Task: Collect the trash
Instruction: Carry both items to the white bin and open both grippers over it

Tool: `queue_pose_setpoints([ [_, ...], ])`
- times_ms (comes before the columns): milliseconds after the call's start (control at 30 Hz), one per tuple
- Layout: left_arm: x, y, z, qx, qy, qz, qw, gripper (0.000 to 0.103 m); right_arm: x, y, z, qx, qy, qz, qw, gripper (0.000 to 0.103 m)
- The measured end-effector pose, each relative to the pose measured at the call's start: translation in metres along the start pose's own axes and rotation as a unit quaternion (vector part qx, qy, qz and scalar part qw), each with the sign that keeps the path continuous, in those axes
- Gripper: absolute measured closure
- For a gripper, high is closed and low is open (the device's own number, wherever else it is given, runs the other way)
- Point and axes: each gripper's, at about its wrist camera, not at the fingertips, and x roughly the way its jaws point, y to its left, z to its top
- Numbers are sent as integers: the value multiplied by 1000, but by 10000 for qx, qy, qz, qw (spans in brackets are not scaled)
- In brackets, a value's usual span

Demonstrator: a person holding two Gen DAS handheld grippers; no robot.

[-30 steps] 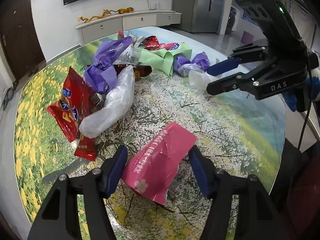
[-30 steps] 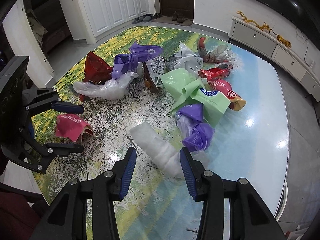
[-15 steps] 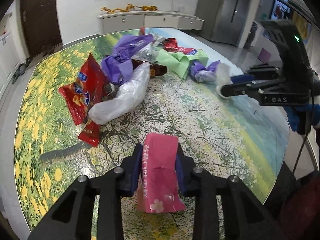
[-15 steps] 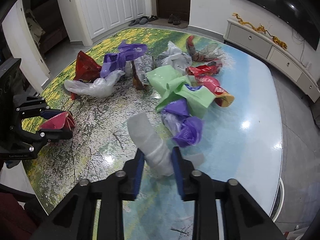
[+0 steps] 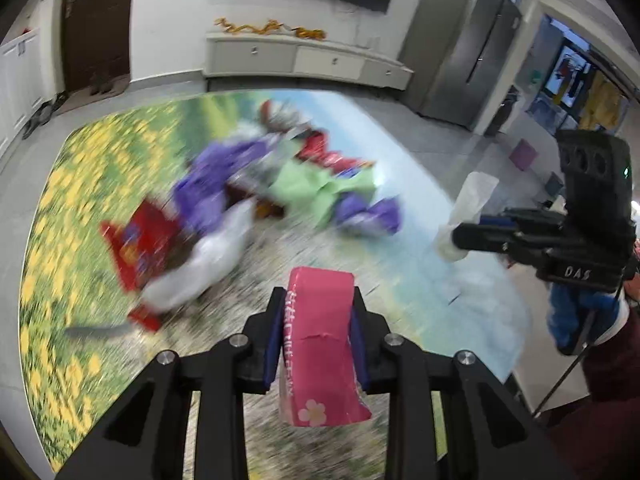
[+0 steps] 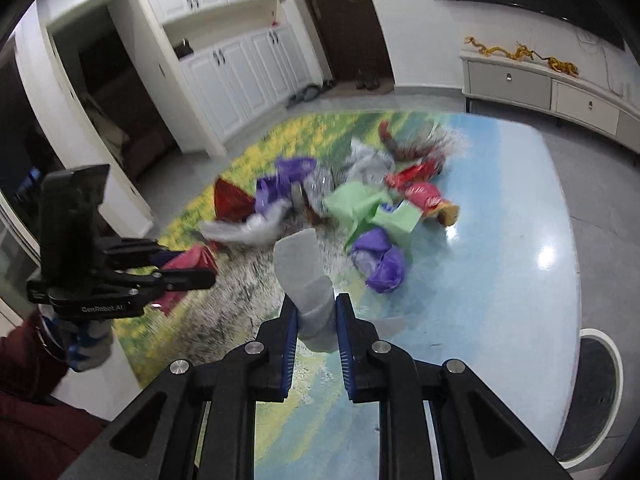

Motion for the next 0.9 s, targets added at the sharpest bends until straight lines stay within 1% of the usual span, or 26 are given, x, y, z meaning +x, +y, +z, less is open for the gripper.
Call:
queue_pose_setpoints([
  [100,5,-28,25,155,-58,-208,9996,75,-25,-15,-1,219,-284,59,9993,85],
  [167,11,-45,42,216,-78,-367,9991,75,-41,-27,-1,310,-444,-18,9985,85],
  [267,26,-72,69,242,-55,-687,9973,75,-69,-51,-1,514,-708,-191,9960,85],
  [367,45,-104,95,396,-10,-881,9953,75,-94,-82,-5,764,-913,-531,9915,85],
  [467,69,-139,119,611,79,-929,9938,75,-111,-118,-16,1160,-1018,-958,9834,85],
  [533,92,-164,136,695,203,-972,9926,75,-119,-145,-25,1464,-1023,-1251,9759,85],
  [600,114,-184,148,742,306,-1008,9917,75,-123,-172,-36,1791,-999,-1451,9679,85],
  [733,163,-225,168,840,578,-1131,9883,74,-128,-222,-56,2379,-935,-1722,9513,85],
  [900,220,-260,179,764,879,-1187,9861,72,-127,-273,-79,2960,-842,-1839,9335,85],
])
